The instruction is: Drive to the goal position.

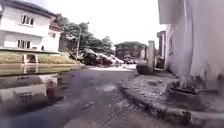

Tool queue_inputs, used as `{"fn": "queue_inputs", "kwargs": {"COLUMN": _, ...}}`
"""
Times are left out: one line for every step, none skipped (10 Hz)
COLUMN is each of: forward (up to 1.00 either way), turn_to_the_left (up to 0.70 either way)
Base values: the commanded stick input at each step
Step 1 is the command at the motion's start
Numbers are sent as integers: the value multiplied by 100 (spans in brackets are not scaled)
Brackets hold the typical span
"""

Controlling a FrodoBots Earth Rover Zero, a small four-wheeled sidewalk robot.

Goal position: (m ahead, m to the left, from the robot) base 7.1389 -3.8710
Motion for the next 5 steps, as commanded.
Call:
{"fn": "queue_inputs", "kwargs": {"forward": 69, "turn_to_the_left": 3}}
{"fn": "queue_inputs", "kwargs": {"forward": 69, "turn_to_the_left": 3}}
{"fn": "queue_inputs", "kwargs": {"forward": 69, "turn_to_the_left": 3}}
{"fn": "queue_inputs", "kwargs": {"forward": 69, "turn_to_the_left": 3}}
{"fn": "queue_inputs", "kwargs": {"forward": 69, "turn_to_the_left": 3}}
